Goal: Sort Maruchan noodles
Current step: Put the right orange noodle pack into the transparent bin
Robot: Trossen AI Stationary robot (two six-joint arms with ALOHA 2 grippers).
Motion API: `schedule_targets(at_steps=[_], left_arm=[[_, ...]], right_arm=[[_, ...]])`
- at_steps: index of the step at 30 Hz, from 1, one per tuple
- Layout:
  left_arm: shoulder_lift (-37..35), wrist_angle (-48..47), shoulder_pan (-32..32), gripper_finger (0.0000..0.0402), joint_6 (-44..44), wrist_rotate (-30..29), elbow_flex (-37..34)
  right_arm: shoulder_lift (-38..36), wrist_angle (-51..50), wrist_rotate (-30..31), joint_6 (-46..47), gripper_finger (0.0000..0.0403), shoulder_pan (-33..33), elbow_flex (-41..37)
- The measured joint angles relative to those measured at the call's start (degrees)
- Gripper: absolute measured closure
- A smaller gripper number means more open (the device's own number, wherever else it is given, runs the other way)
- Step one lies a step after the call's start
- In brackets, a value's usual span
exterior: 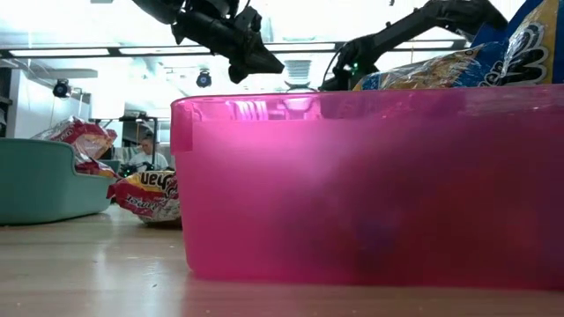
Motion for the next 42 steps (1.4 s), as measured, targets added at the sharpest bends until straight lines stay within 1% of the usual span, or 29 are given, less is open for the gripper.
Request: schedule_targets(at_steps=[4,6,10,15,18,21,24,29,35,40,42], left_arm=[[0.0,0.0,0.0,0.0365,-0.1,0.0,0.0],[0.0,0.0,0.0,0.0365,-0.4,0.0,0.0],[0.0,0.0,0.0,0.0365,-1.0,0.0,0.0],[0.0,0.0,0.0,0.0365,-1.4,-0.4,0.0],[0.1,0.0,0.0,0.0365,-1.5,-0.5,0.0],[0.1,0.0,0.0,0.0365,-1.5,-0.9,0.0],[0.1,0.0,0.0,0.0365,-1.2,-1.1,0.0],[0.1,0.0,0.0,0.0365,-1.1,-1.7,0.0],[0.1,0.0,0.1,0.0365,-1.0,-2.5,0.0],[0.1,0.0,0.1,0.0365,-1.0,-2.5,0.0],[0.1,0.0,0.1,0.0365,-1.0,-2.5,0.0]], right_arm=[[2.0,1.7,0.0,0.0,0.0386,0.2,0.0],[2.7,2.5,0.0,0.2,0.0377,0.2,0.0],[3.1,3.7,0.2,0.5,0.0339,0.2,0.0],[2.4,3.7,5.1,1.8,0.0289,0.2,-0.1],[1.3,3.7,5.4,3.1,0.0270,0.2,0.7],[0.9,3.7,5.4,3.1,0.0264,0.2,2.7],[0.8,4.8,5.4,4.3,0.0277,0.5,4.0],[0.9,6.7,5.5,5.6,0.0328,1.9,3.9],[1.0,9.5,6.8,7.8,0.0385,5.1,3.9],[1.1,12.9,13.5,9.5,0.0394,7.4,3.2],[1.1,13.1,15.1,9.5,0.0394,7.9,2.5]])
